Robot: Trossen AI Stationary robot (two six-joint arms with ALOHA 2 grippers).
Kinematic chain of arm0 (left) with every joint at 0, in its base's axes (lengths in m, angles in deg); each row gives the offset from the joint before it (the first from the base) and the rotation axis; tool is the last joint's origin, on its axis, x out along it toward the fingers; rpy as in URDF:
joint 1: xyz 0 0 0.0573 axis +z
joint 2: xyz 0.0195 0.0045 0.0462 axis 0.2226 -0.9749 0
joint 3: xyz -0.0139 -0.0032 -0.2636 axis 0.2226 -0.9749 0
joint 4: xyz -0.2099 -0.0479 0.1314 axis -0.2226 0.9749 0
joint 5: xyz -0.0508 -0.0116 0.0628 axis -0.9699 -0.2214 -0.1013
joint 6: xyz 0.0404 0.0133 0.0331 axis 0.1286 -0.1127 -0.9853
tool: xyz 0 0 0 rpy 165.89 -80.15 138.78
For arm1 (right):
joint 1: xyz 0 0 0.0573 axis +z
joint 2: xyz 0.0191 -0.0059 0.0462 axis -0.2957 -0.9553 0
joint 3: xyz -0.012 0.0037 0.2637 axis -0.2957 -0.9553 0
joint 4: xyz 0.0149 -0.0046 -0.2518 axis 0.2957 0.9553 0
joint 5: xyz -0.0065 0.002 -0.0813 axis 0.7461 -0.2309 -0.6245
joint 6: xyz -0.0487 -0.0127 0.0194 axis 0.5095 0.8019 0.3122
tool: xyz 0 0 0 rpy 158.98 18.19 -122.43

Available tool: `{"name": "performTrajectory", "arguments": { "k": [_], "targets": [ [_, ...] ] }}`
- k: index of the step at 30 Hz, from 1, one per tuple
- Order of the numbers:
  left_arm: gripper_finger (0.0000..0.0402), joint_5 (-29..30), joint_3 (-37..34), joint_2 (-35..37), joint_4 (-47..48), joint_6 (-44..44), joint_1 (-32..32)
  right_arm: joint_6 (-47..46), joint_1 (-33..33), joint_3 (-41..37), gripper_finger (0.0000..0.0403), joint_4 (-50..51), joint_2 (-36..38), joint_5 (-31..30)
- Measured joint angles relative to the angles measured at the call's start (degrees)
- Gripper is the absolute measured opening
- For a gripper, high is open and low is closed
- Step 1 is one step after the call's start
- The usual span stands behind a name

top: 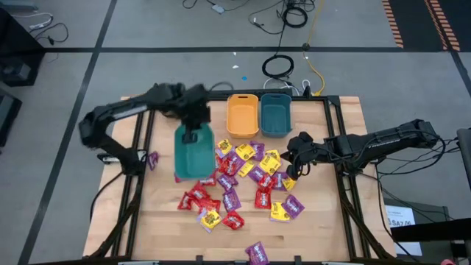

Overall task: Sort candy
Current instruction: Move the blue bin to the left side of the yellow bin

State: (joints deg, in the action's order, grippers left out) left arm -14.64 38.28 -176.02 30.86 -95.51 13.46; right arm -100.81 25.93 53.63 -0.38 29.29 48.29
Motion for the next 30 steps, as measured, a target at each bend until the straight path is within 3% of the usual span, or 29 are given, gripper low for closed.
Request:
{"name": "performTrajectory", "arguments": {
  "k": [8, 13, 20, 30],
  "targets": [
    [0.0005, -0.02, 14.85, -15.34, -2.92, -14.24, 13.79, -4.15, 0.0, 0.0, 0.0002, -0.07, -0.02, -2.97],
    [0.0005, -0.02, 20.32, -23.74, -2.94, -21.17, 19.31, -6.83, 0.0, 0.0, 0.0002, -0.09, -0.02, -2.99],
    [0.0005, -3.06, 20.99, -32.01, -3.7, -24.81, 23.3, -11.92, 0.0, 0.0, 0.0002, -0.07, -0.02, -3.1],
    [0.0005, -3.63, 21.01, -38.66, -6.69, -25.14, 22.62, -13.68, 0.0, 0.0, 0.0002, -0.07, -0.02, -3.1]
  ]
}}
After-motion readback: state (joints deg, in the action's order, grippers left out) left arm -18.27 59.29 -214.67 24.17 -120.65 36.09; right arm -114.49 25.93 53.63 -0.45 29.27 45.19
